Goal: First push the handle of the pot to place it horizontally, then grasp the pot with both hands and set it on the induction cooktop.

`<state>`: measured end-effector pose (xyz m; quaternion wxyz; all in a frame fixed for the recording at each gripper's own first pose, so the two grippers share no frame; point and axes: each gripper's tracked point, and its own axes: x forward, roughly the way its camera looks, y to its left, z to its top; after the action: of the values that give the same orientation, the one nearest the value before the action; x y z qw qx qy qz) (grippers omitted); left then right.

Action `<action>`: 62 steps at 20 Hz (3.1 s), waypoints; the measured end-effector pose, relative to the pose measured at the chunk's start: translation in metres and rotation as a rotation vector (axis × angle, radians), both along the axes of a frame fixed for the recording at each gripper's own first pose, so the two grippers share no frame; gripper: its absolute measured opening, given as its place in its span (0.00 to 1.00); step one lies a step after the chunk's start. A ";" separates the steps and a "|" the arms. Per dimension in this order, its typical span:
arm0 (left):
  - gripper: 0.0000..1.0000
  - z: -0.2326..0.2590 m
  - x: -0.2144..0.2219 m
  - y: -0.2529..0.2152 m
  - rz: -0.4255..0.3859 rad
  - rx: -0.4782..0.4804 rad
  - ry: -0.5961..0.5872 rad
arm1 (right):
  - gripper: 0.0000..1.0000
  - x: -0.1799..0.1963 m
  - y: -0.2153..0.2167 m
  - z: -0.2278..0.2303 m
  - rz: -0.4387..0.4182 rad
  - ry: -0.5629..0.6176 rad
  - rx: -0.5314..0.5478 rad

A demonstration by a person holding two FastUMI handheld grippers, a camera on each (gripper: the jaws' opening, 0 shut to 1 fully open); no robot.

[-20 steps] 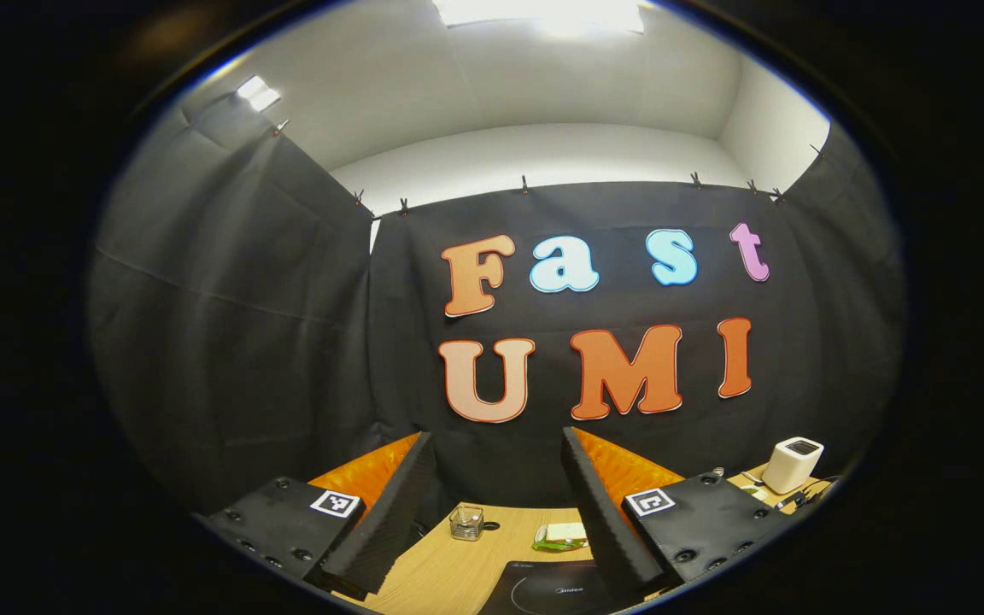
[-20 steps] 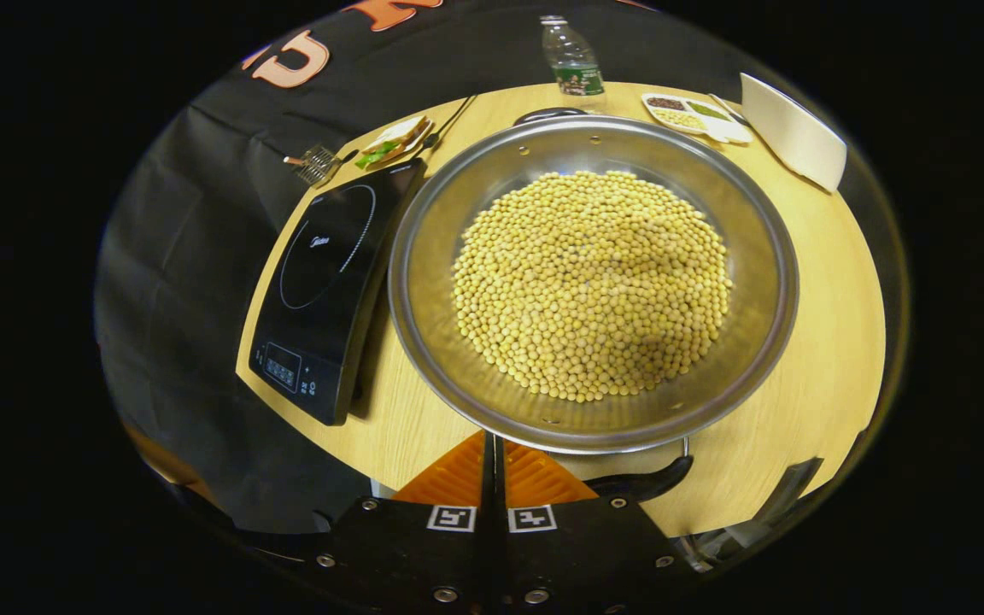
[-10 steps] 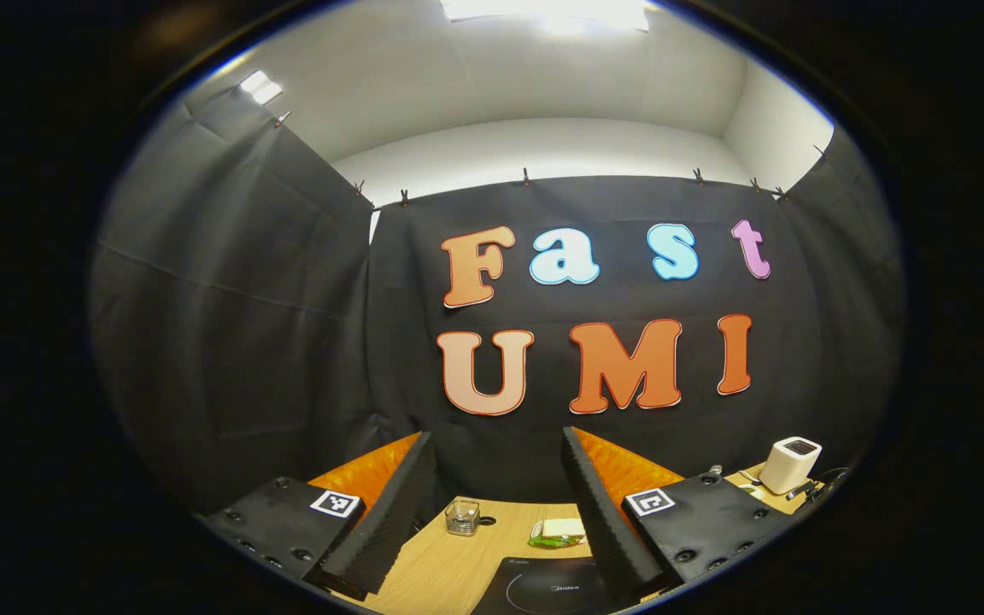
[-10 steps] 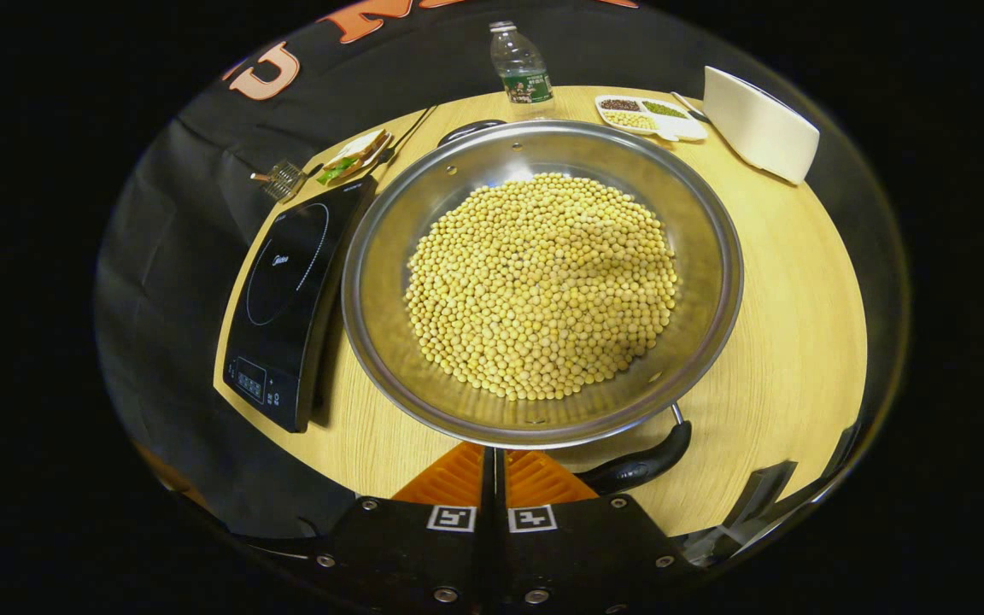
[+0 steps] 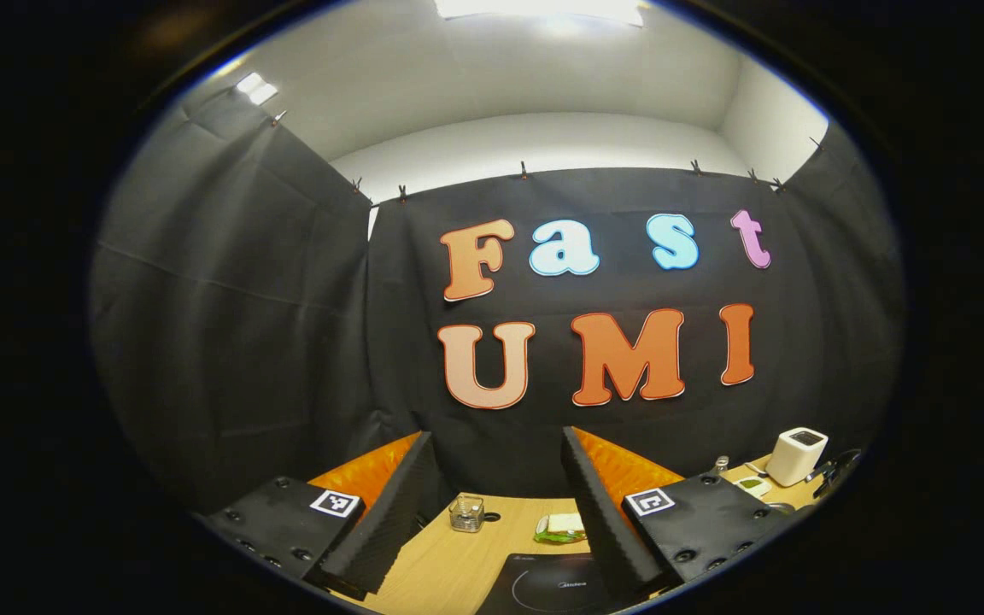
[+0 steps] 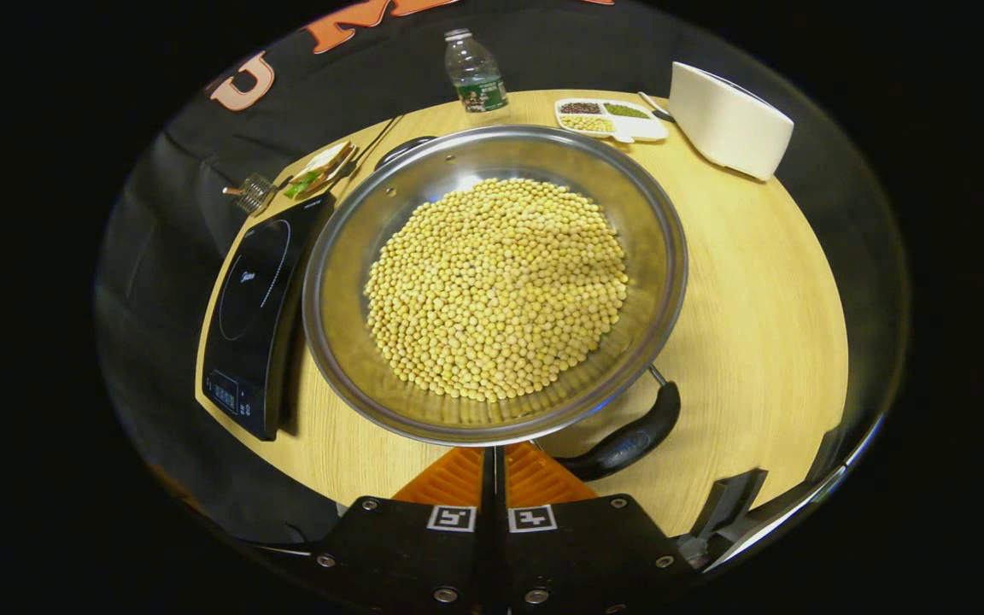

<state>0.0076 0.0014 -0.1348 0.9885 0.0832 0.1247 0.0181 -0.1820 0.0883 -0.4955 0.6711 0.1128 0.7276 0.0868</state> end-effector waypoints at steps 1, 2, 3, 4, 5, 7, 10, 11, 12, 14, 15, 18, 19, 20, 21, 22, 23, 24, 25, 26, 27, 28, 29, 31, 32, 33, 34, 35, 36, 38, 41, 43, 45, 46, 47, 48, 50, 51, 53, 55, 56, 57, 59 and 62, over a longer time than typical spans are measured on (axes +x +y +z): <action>0.97 -0.002 0.000 -0.003 -0.006 -0.005 0.004 | 0.00 0.001 -0.004 -0.001 -0.005 0.003 -0.004; 0.97 -0.003 0.000 -0.005 -0.007 -0.010 0.008 | 0.00 0.003 -0.007 -0.002 -0.010 0.004 -0.009; 0.97 -0.003 -0.001 -0.004 -0.007 -0.010 0.009 | 0.00 0.004 -0.010 -0.003 -0.012 0.004 -0.015; 0.98 -0.004 -0.002 -0.004 -0.006 -0.010 0.007 | 0.00 0.006 -0.012 -0.004 -0.016 0.005 -0.020; 0.98 -0.003 -0.003 0.000 0.000 -0.009 0.004 | 0.00 0.008 -0.014 -0.005 -0.021 0.005 -0.023; 0.97 -0.009 -0.007 0.005 0.015 -0.009 0.003 | 0.00 0.011 -0.019 -0.007 -0.035 0.006 -0.024; 0.97 -0.024 -0.015 0.011 0.020 -0.003 0.032 | 0.00 0.017 -0.030 -0.010 -0.055 0.004 -0.044; 0.98 -0.026 -0.016 0.014 0.024 -0.003 0.035 | 0.00 0.017 -0.035 -0.011 -0.059 0.000 -0.056; 0.98 -0.025 -0.016 0.018 0.027 -0.003 0.033 | 0.00 0.020 -0.039 -0.013 -0.063 -0.003 -0.066; 0.97 -0.022 -0.017 0.022 0.035 -0.002 0.020 | 0.00 0.023 -0.050 -0.016 -0.075 -0.005 -0.086; 0.97 -0.019 -0.017 0.023 0.038 0.001 0.012 | 0.00 0.024 -0.060 -0.019 -0.075 -0.005 -0.110; 0.97 -0.015 -0.021 0.026 0.042 0.015 -0.003 | 0.00 0.029 -0.084 -0.030 -0.095 0.007 -0.155; 0.97 -0.015 -0.021 0.024 0.039 0.016 -0.003 | 0.00 0.031 -0.084 -0.029 -0.117 0.009 -0.147; 0.98 -0.014 -0.021 0.024 0.037 0.014 -0.002 | 0.00 0.035 -0.086 -0.029 -0.130 0.008 -0.145; 0.97 -0.015 -0.022 0.024 0.036 0.012 -0.001 | 0.00 0.039 -0.090 -0.032 -0.134 0.002 -0.152; 0.98 -0.015 -0.024 0.024 0.037 0.011 0.002 | 0.00 0.044 -0.092 -0.034 -0.135 -0.003 -0.163; 0.98 -0.015 -0.022 0.025 0.040 0.011 0.003 | 0.00 0.048 -0.093 -0.036 -0.138 -0.005 -0.170; 0.97 -0.016 -0.023 0.026 0.043 0.011 0.003 | 0.00 0.051 -0.095 -0.037 -0.141 -0.005 -0.177; 0.98 -0.017 -0.024 0.030 0.047 0.012 0.004 | 0.01 0.054 -0.096 -0.039 -0.143 -0.008 -0.183; 0.98 -0.018 -0.024 0.032 0.051 0.010 0.005 | 0.00 0.058 -0.097 -0.041 -0.144 -0.011 -0.190; 0.98 -0.021 -0.024 0.032 0.054 0.008 0.009 | 0.00 0.058 -0.100 -0.041 -0.144 -0.014 -0.197; 0.98 -0.023 -0.024 0.033 0.055 0.004 0.014 | 0.00 0.061 -0.101 -0.041 -0.145 -0.016 -0.203; 0.98 -0.024 -0.024 0.033 0.056 0.001 0.018 | 0.00 0.064 -0.104 -0.043 -0.150 -0.018 -0.210; 0.98 -0.028 -0.025 0.034 0.054 0.002 0.028 | 0.00 0.070 -0.108 -0.044 -0.161 -0.020 -0.216; 0.97 -0.030 -0.025 0.033 0.048 0.005 0.033 | 0.00 0.074 -0.109 -0.046 -0.163 -0.023 -0.219; 0.97 -0.031 -0.027 0.032 0.041 0.009 0.037 | 0.00 0.081 -0.110 -0.048 -0.162 -0.029 -0.224; 0.97 -0.033 -0.027 0.029 0.033 0.012 0.038 | 0.00 0.088 -0.112 -0.051 -0.165 -0.040 -0.231; 0.97 -0.040 -0.028 0.023 0.026 0.013 0.044 | 0.00 0.092 -0.113 -0.055 -0.168 -0.049 -0.237; 0.98 -0.048 -0.029 0.017 0.016 0.012 0.057 | 0.00 0.097 -0.115 -0.058 -0.173 -0.054 -0.246; 0.98 -0.058 -0.030 0.009 -0.001 0.010 0.080 | 0.00 0.100 -0.119 -0.059 -0.170 -0.061 -0.259; 0.97 -0.069 -0.029 0.005 -0.011 0.002 0.102 | 0.00 0.103 -0.125 -0.059 -0.163 -0.067 -0.270; 0.98 -0.078 -0.029 -0.002 -0.017 -0.010 0.118 | 0.00 0.107 -0.130 -0.060 -0.171 -0.074 -0.273; 0.97 -0.086 -0.027 -0.008 -0.025 -0.022 0.134 | 0.00 0.112 -0.133 -0.062 -0.183 -0.078 -0.273; 0.97 -0.090 -0.028 -0.013 -0.033 -0.027 0.143 | 0.00 0.115 -0.134 -0.063 -0.189 -0.082 -0.273; 0.97 -0.096 -0.028 -0.018 -0.040 -0.035 0.150 | 0.00 0.118 -0.135 -0.066 -0.196 -0.089 -0.272; 0.96 -0.103 -0.028 -0.025 -0.052 -0.038 0.160 | 0.00 0.123 -0.137 -0.068 -0.209 -0.099 -0.273; 0.98 -0.119 -0.028 -0.034 -0.065 -0.035 0.190 | 0.00 0.128 -0.143 -0.067 -0.213 -0.113 -0.269; 0.98 -0.128 -0.028 -0.040 -0.072 -0.043 0.208 | 0.00 0.129 -0.144 -0.067 -0.218 -0.113 -0.264; 0.97 -0.146 -0.027 -0.048 -0.083 -0.059 0.251 | 0.00 0.130 -0.142 -0.064 -0.234 -0.105 -0.245; 0.97 -0.163 -0.024 -0.055 -0.080 -0.072 0.291 | 0.00 0.133 -0.142 -0.063 -0.245 -0.112 -0.231; 0.98 -0.171 -0.023 -0.059 -0.077 -0.084 0.312 | 0.00 0.136 -0.145 -0.061 -0.251 -0.120 -0.229; 0.98 -0.180 -0.022 -0.067 -0.080 -0.103 0.333 | 0.00 0.138 -0.148 -0.057 -0.256 -0.125 -0.227; 0.98 -0.196 -0.023 -0.083 -0.095 -0.144 0.382 | 0.00 0.139 -0.149 -0.051 -0.263 -0.127 -0.204; 0.98 -0.221 -0.024 -0.105 -0.114 -0.187 0.453 | 0.00 0.141 -0.158 -0.040 -0.261 -0.158 -0.206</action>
<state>-0.0165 -0.1034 -0.3557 0.9382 0.0003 0.3391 -0.0685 -0.0409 -0.0698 -0.5357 0.7397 0.1297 0.6569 -0.0674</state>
